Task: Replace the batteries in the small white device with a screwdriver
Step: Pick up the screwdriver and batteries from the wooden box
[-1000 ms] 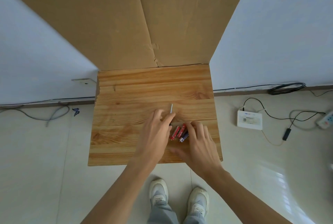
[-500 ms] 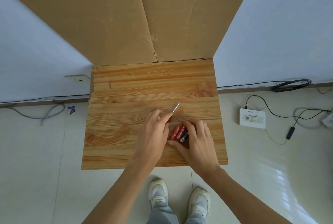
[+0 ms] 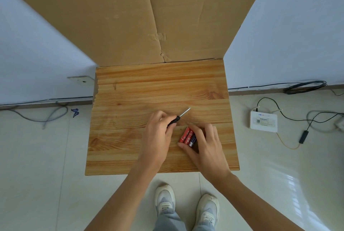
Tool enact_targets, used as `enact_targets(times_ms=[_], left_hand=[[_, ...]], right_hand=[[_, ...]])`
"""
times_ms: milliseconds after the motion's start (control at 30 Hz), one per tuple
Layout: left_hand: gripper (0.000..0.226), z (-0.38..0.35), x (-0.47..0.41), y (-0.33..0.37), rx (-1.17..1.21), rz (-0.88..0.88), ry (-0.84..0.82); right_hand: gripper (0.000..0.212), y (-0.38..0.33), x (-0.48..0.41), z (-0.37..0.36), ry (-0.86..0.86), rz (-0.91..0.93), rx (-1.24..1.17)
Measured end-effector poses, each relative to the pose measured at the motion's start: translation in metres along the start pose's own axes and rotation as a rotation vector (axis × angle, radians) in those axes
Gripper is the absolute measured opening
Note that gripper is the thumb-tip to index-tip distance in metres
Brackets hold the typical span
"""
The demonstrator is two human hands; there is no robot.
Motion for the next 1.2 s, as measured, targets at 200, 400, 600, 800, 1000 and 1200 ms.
enact_targets(times_ms=[200,400,600,800,1000,1200], left_hand=[[0.026,0.003,0.003,-0.004,0.080,0.026,0.024],[0.025,0.007,0.005,-0.007,0.127,0.043,0.046],[0.023,0.019,0.007,0.001,0.158,0.044,0.051],[0.023,0.047,0.003,0.029,0.146,0.020,0.023],[0.023,0.102,-0.005,0.093,0.178,-0.018,-0.003],[0.025,0.181,0.007,0.218,0.170,-0.120,-0.051]], right_hand=[[0.061,-0.001,0.001,0.004,-0.015,-0.007,-0.033],[0.059,0.000,0.001,0.005,-0.041,-0.052,-0.078],[0.057,-0.002,0.001,0.014,-0.044,-0.113,-0.136],[0.055,-0.023,-0.012,0.054,0.026,-0.126,-0.202],[0.055,-0.058,-0.028,0.141,0.117,-0.123,-0.237],[0.051,-0.098,-0.024,0.284,0.223,-0.156,-0.285]])
Point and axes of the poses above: each hand's wrist, its own x-axis away from the middle knuckle, its own z-axis out of the back of the hand, y = z × x, the point moved 7 cm from there along -x, towards the middle knuckle, and after that the axes turned 10 degrees about x, right-handed, at the moved point
